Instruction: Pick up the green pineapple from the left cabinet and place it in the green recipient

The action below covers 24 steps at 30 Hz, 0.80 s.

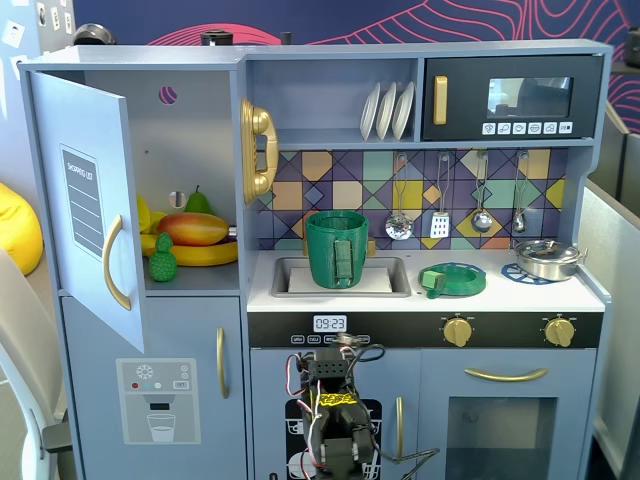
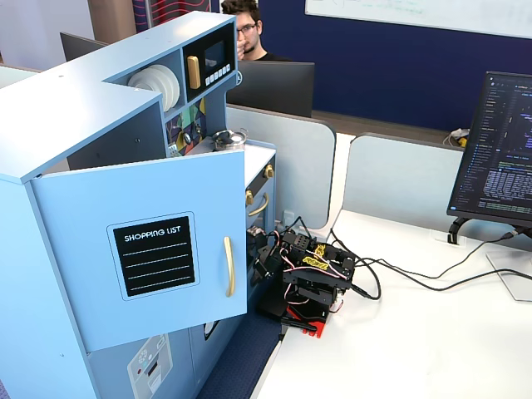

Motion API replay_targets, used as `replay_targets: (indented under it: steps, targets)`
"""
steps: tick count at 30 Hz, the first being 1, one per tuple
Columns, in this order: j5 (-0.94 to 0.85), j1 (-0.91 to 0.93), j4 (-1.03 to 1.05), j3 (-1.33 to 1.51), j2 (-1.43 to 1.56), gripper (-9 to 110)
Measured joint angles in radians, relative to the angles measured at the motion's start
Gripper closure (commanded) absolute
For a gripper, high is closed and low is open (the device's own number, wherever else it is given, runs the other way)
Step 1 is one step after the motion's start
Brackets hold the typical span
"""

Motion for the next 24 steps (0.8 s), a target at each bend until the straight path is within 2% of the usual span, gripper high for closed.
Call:
replay_targets:
  steps: [6,10,15,24]
  targets:
    - [-0.104,-0.224,-0.043,-0.048,-0.055,101]
    - [-0.245,-0.35,-0.143,-0.123,-0.077,101]
    - [-0.434,-0.367,-0.422,-0.207,-0.156,101]
    - [-0.495,-0.499,-0.828,-0.36,-0.279,99]
